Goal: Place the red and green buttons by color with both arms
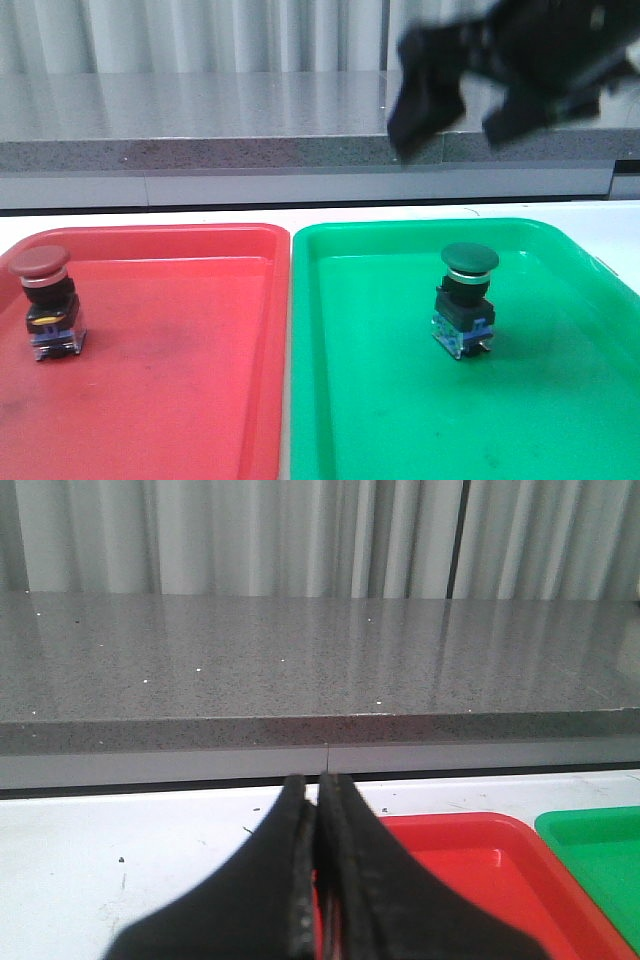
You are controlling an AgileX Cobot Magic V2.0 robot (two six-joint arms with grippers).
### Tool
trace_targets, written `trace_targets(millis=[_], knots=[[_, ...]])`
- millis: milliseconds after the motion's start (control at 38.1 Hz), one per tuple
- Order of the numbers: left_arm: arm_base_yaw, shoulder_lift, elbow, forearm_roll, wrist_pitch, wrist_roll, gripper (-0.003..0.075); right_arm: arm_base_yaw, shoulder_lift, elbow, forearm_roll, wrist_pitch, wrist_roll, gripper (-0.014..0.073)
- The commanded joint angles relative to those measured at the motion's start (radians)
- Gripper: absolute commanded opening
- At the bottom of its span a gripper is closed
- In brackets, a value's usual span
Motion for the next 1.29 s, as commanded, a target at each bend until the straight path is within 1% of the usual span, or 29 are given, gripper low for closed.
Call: trace_targets(millis=[0,53,131,184,263,342,420,526,604,709,736,841,1025,1156,1261], knots=[[0.001,0.011,-0.024,0.000,-0.086,-0.011,-0.0020,-0.028,-0.075,-0.077,0.003,-0.045,-0.001,0.0541],[0.001,0.011,-0.024,0.000,-0.086,-0.011,-0.0020,-0.046,-0.089,-0.092,-0.001,-0.045,-0.001,0.0464],[0.001,0.011,-0.024,0.000,-0.086,-0.011,-0.0020,-0.078,-0.113,-0.105,-0.002,-0.044,-0.001,0.0308],[0.001,0.011,-0.024,0.000,-0.086,-0.011,-0.0020,-0.101,-0.129,-0.106,-0.003,-0.041,-0.001,0.0220],[0.001,0.011,-0.024,0.000,-0.086,-0.011,-0.0020,-0.143,-0.157,-0.106,-0.019,-0.014,-0.002,0.0111],[0.001,0.011,-0.024,0.000,-0.086,-0.011,-0.0020,-0.183,-0.184,-0.106,-0.036,0.008,-0.002,0.0028],[0.001,0.011,-0.024,0.000,-0.086,-0.011,-0.0020,-0.238,-0.219,-0.106,-0.055,0.039,-0.002,-0.0020],[0.001,0.011,-0.024,0.000,-0.086,-0.011,-0.0020,-0.287,-0.279,-0.091,-0.064,0.073,-0.002,-0.0038],[0.001,0.011,-0.024,0.000,-0.086,-0.011,-0.0020,-0.297,-0.349,-0.042,-0.086,0.045,-0.009,-0.0039],[0.001,0.011,-0.024,0.000,-0.086,-0.011,-0.0020,-0.295,-0.468,0.076,-0.146,-0.044,-0.009,-0.0039],[0.001,0.011,-0.024,0.000,-0.086,-0.011,-0.0020,-0.295,-0.507,0.126,-0.155,-0.064,-0.009,-0.0039],[0.001,0.011,-0.024,0.000,-0.086,-0.011,-0.0020,-0.295,-0.655,0.283,-0.156,-0.142,-0.009,-0.0039],[0.001,0.011,-0.024,0.000,-0.086,-0.011,-0.0020,-0.295,-0.954,0.518,-0.156,-0.157,-0.009,-0.0039],[0.001,0.011,-0.024,0.000,-0.086,-0.011,-0.0020,-0.295,-1.119,0.612,-0.156,-0.156,-0.009,-0.0039],[0.001,0.011,-0.024,0.000,-0.086,-0.011,-0.0020,-0.295,-1.214,0.646,-0.156,-0.156,-0.009,-0.0039]])
